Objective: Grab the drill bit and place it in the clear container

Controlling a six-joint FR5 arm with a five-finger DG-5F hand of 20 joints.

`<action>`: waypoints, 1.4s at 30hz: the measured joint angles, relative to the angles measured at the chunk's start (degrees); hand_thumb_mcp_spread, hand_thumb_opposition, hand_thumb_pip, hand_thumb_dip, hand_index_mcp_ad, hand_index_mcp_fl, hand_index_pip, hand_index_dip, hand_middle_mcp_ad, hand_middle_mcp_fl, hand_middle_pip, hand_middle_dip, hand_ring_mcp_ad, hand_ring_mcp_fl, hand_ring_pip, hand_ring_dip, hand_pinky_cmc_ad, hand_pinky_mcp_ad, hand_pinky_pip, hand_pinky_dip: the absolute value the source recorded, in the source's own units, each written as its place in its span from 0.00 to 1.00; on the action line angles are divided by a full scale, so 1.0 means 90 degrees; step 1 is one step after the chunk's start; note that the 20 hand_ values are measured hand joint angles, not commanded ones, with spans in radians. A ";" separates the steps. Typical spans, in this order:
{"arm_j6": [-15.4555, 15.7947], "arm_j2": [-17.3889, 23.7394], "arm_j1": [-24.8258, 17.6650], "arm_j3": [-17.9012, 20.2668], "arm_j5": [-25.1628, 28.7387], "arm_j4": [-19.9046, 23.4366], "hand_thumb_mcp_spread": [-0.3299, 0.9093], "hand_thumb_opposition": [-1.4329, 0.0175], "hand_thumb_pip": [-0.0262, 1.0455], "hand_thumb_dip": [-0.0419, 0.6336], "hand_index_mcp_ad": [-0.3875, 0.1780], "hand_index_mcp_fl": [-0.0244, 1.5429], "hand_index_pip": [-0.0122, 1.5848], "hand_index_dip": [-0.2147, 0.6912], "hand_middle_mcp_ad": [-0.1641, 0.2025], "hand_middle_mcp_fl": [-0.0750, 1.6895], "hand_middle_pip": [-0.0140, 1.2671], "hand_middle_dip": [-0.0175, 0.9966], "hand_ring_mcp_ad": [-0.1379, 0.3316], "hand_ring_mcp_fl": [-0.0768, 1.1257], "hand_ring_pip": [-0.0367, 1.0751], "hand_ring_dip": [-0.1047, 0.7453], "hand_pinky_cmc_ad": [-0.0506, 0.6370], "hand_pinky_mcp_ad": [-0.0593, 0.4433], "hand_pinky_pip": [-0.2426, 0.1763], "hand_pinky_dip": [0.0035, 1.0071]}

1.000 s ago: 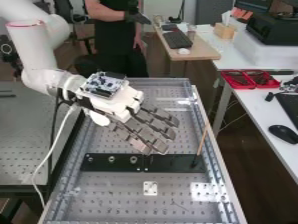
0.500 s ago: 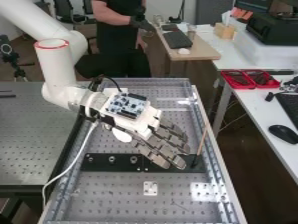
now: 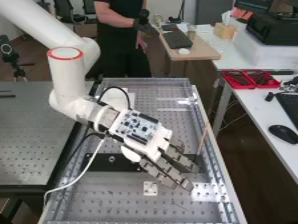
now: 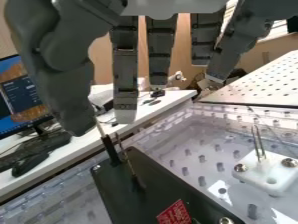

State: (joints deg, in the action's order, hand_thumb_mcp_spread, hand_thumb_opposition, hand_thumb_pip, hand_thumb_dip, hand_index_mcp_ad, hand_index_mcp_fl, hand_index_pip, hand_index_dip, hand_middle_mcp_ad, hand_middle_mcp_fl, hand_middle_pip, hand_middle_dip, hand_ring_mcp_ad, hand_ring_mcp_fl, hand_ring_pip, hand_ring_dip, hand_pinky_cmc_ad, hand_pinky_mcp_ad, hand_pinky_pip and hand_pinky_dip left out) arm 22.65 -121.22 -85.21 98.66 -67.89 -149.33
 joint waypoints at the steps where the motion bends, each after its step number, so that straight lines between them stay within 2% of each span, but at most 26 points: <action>1: -0.0004 -0.0058 0.0018 -0.0073 -0.0056 -0.0039 0.57 0.48 0.65 0.37 0.53 0.17 0.73 0.47 0.59 0.17 0.10 0.31 0.75 0.08 0.11 0.26 0.59 0.45 0.47 0.47; 6: -0.0011 -0.0201 0.0088 -0.0235 -0.0243 -0.0127 0.57 0.48 0.65 0.37 0.53 0.13 0.77 0.52 0.59 0.17 0.10 0.31 0.75 0.08 0.11 0.26 0.59 0.45 0.47 0.42; 11: 0.0061 -0.0296 0.0140 -0.0329 -0.0366 -0.0171 0.62 0.47 0.62 0.37 0.53 0.08 0.78 0.57 0.59 0.16 0.10 0.31 0.74 0.08 0.12 0.26 0.59 0.45 0.47 0.33; 13: 0.0042 -0.0317 0.0157 -0.0342 -0.0391 -0.0166 0.63 0.46 0.61 0.37 0.50 0.07 0.79 0.60 0.59 0.16 0.10 0.31 0.74 0.08 0.11 0.26 0.59 0.44 0.47 0.28; 15: 0.0031 -0.0332 0.0165 -0.0354 -0.0398 -0.0168 0.63 0.46 0.61 0.39 0.49 0.06 0.80 0.62 0.59 0.16 0.10 0.31 0.74 0.08 0.11 0.26 0.59 0.44 0.52 0.25; 20: 0.0088 -0.0396 0.0183 -0.0387 -0.0424 -0.0122 0.65 0.46 0.59 0.39 0.47 0.05 0.84 0.66 0.59 0.16 0.10 0.31 0.74 0.08 0.11 0.26 0.59 0.44 0.52 0.20; 22: 0.0119 -0.0452 0.0189 -0.0417 -0.0445 -0.0115 0.67 0.46 0.58 0.39 0.47 0.05 0.85 0.66 0.59 0.16 0.10 0.31 0.74 0.09 0.12 0.26 0.59 0.45 0.55 0.21; 33: 0.0194 -0.0528 0.0209 -0.0442 -0.0518 0.0012 0.69 0.46 0.56 0.39 0.46 0.15 0.89 0.68 0.58 0.16 0.10 0.32 0.71 0.11 0.11 0.26 0.59 0.45 0.55 0.19; 42: 0.0227 -0.0489 0.0206 -0.0403 -0.0540 0.0088 0.70 0.46 0.53 0.39 0.46 0.19 0.90 0.68 0.58 0.16 0.10 0.33 0.72 0.11 0.12 0.26 0.59 0.45 0.55 0.19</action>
State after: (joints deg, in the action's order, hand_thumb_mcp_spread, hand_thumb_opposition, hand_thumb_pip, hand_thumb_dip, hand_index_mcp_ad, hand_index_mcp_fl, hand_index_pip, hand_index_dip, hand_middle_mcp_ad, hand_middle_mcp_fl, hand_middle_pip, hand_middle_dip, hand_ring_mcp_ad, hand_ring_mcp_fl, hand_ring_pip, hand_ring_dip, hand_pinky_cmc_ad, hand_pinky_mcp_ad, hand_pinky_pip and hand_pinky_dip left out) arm 24.69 -125.63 -83.35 95.03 -72.75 -148.54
